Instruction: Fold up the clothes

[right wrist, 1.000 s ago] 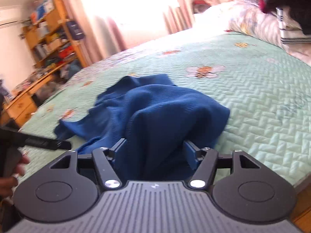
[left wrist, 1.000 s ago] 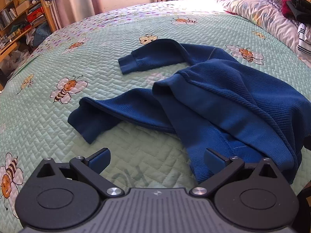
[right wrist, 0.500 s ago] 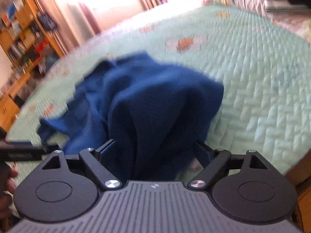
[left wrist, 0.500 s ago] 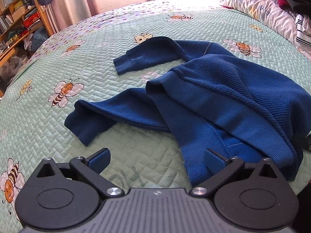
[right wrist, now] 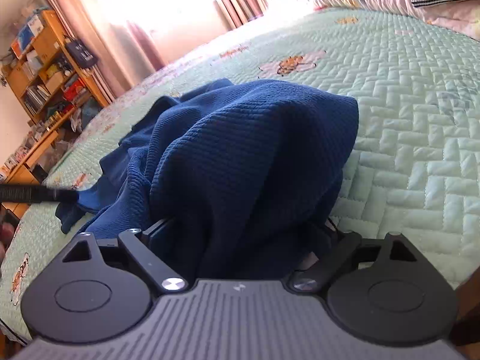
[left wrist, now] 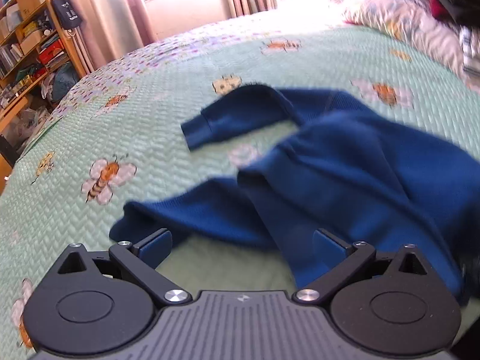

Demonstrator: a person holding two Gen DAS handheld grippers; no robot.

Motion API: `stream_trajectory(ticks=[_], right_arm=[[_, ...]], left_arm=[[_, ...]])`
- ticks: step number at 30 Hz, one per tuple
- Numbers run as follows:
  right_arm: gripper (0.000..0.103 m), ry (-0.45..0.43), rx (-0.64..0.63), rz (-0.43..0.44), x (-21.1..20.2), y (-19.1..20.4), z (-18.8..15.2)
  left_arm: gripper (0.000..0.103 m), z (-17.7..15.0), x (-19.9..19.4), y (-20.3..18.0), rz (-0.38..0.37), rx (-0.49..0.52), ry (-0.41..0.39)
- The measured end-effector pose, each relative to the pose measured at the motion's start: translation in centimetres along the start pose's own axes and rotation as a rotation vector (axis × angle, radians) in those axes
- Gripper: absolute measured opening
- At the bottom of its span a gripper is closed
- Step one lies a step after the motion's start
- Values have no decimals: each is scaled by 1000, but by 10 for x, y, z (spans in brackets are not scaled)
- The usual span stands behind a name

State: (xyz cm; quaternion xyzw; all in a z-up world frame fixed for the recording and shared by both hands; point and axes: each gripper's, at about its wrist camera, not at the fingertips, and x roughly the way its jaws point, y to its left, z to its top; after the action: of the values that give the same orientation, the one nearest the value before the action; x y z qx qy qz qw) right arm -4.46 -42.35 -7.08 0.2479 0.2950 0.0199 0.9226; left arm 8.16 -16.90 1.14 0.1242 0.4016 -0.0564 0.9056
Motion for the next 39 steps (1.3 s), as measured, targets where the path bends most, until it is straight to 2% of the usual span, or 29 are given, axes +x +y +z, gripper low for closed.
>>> stream_trajectory(ticks=[3, 5, 7, 11, 16, 21, 24, 26, 28, 30, 31, 32, 33, 37, 39], right_arm=[[96, -53, -14, 3, 2, 0, -12], [96, -99, -52, -15, 3, 6, -21], [99, -107, -59, -17, 5, 8, -20], [103, -141, -19, 29, 7, -1, -18], [103, -169, 25, 61, 7, -8, -19], [103, -183, 45, 72, 9, -11, -20], [103, -190, 51, 75, 9, -11, -21], [103, -192, 55, 79, 9, -12, -22], [103, -195, 58, 82, 9, -12, -22], [103, -199, 60, 83, 9, -12, -23], [103, -202, 62, 84, 9, -11, -24], [103, -205, 65, 84, 9, -12, -23], [103, -207, 68, 86, 10, -13, -23], [103, -206, 77, 96, 10, -16, -22], [103, -201, 74, 95, 10, -15, -21]], left_arm=[[100, 17, 13, 6, 2, -13, -22], [100, 26, 23, 1, 12, 7, -38], [100, 33, 34, -5, -6, 35, -41], [98, 46, 59, -18, -52, 69, -9], [97, 64, 83, -31, -45, 61, 8], [97, 73, 108, -45, -26, 104, 20], [94, 73, 127, -54, -29, 143, 80], [84, 70, 138, -57, -64, 156, 134], [81, 67, 137, -58, -81, 168, 127], [71, 66, 132, -60, -94, 195, 115], [63, 65, 129, -61, -98, 212, 107], [50, 63, 125, -64, -94, 239, 94], [43, 61, 121, -68, -85, 261, 80], [28, 52, 106, -81, -40, 334, 27], [27, 46, 100, -87, -9, 370, 6]])
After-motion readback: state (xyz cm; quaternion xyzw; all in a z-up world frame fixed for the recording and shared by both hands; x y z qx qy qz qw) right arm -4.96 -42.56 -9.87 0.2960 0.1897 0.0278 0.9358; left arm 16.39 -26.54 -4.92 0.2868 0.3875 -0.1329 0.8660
